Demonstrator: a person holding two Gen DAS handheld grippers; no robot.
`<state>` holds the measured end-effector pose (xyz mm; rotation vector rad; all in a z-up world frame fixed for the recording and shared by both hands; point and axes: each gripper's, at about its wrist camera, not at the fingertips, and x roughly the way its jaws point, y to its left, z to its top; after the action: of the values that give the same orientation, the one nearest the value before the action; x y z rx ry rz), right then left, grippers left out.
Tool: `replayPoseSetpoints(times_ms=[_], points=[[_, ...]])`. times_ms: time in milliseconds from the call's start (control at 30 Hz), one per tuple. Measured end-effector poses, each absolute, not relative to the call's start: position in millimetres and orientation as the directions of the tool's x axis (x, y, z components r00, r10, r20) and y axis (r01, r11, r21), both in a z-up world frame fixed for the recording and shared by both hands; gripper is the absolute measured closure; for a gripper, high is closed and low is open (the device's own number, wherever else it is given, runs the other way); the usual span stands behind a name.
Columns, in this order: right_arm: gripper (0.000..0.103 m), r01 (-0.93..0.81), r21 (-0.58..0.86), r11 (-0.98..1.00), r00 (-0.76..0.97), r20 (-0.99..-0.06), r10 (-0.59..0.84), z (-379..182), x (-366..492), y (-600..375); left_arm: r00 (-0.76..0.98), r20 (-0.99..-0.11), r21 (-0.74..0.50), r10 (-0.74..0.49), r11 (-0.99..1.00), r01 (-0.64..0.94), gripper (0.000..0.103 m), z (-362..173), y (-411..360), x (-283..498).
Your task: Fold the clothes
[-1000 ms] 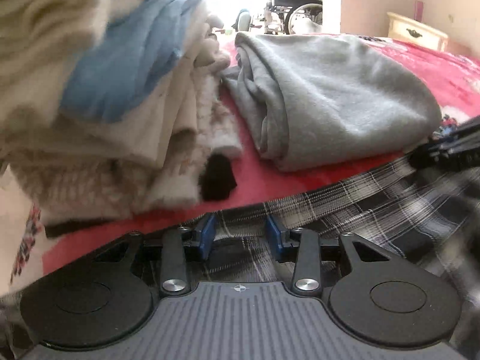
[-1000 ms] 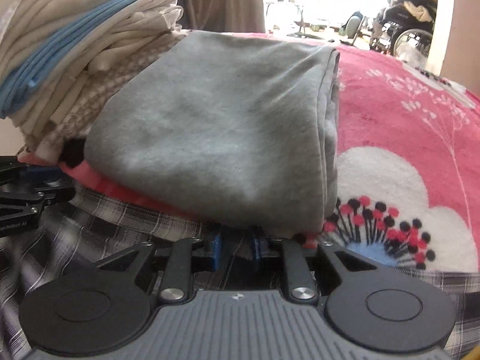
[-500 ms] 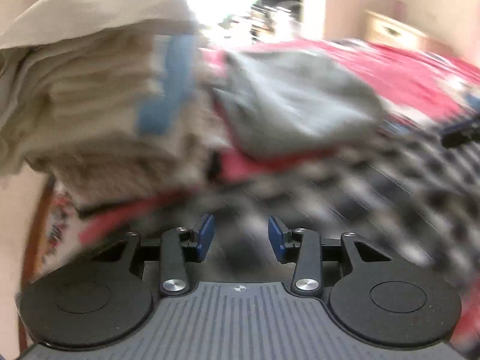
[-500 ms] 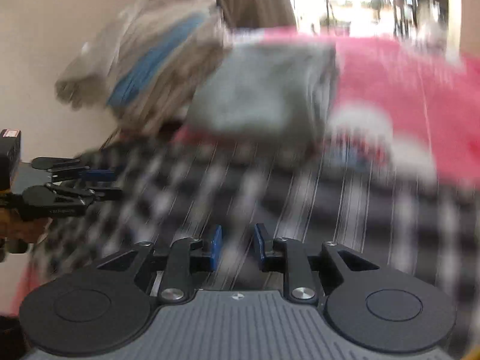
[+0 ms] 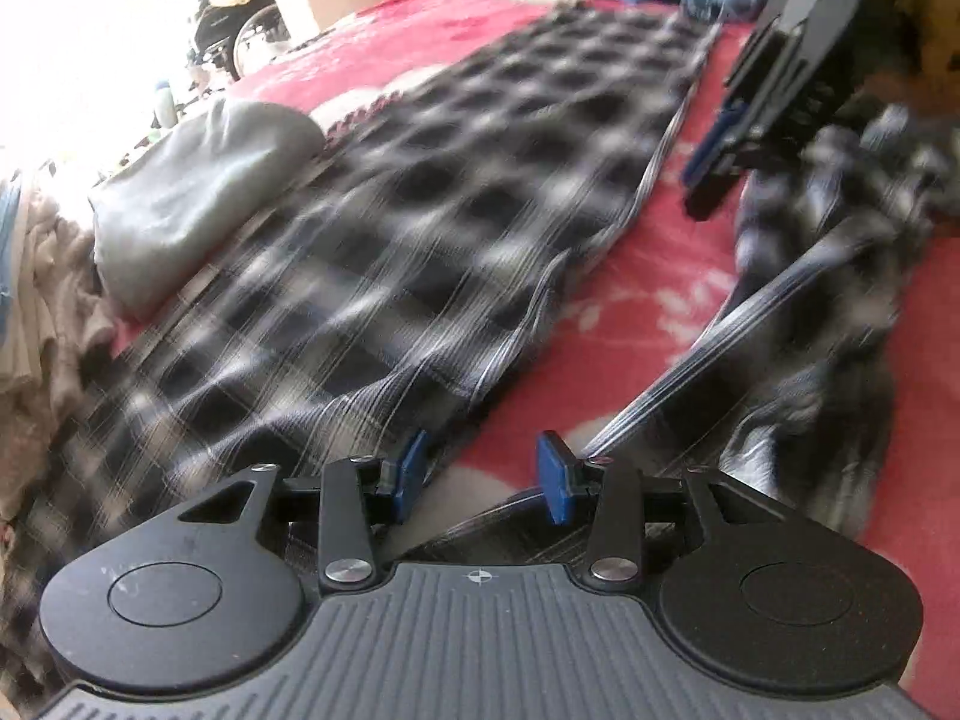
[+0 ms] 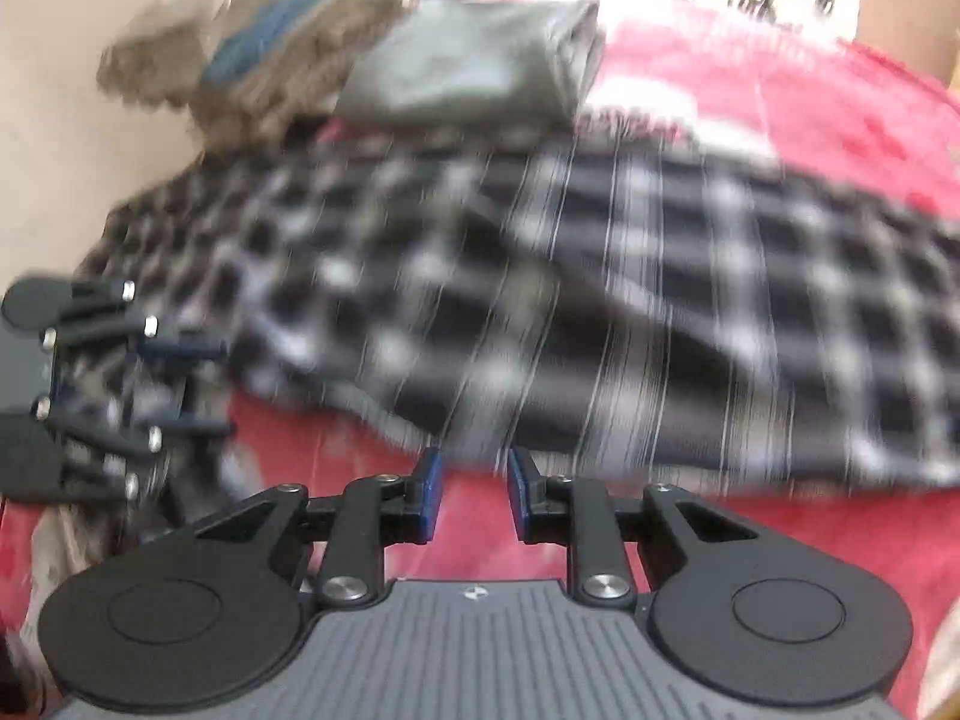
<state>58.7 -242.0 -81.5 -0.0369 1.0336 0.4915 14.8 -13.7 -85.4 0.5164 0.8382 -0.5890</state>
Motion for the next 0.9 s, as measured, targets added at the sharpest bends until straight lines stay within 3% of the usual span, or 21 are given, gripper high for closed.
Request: replayPoseSetpoints(times_ms=[133,233,400,500,633,733,900], points=[[0.076,-0.302,0.156,0.941,0.414,-0.867,0.276,-112.6,72.8,-242.2,0.508,-0.807,0.109,-0.301,0.769,0.629,0.062,-89.9,-23.4,28.8],[0.075,-0.283,0.188,0.940,0.431,-0.851,0.300,-106.1,57.6,-251.4,0.486,-0.824,0.100,-0.292,0.769,0.632,0.062,-102.0,-31.6,22.4],[0.075,-0.370,0.206,0.906,0.498,-0.780,0.380,-63.9,21.3,-253.1,0.517,-0.785,0.035,-0.342,0.808,0.588,0.062,-68.3,-1.3,-10.4],[0.073,-0.512,0.267,0.817,0.487,-0.693,0.531,-34.0,-5.6,-240.4,0.563,-0.764,-0.028,-0.315,0.888,0.459,0.061,-38.5,43.3,-28.3],[0.068,-0.744,0.323,0.585,0.287,-0.636,0.716,-19.0,-32.6,-193.4,0.565,-0.798,-0.086,-0.209,0.968,0.237,0.060,-15.0,118.9,-57.5],[0.068,-0.830,0.303,0.467,0.152,-0.684,0.714,-31.2,-49.1,-147.5,0.531,-0.836,-0.110,-0.139,0.990,0.086,0.059,-14.3,165.9,-88.2],[0.068,-0.916,0.148,0.373,0.121,-0.785,0.608,-70.4,-85.5,-88.1,0.482,-0.867,-0.234,-0.125,0.957,-0.171,0.059,-48.6,214.5,-126.1]])
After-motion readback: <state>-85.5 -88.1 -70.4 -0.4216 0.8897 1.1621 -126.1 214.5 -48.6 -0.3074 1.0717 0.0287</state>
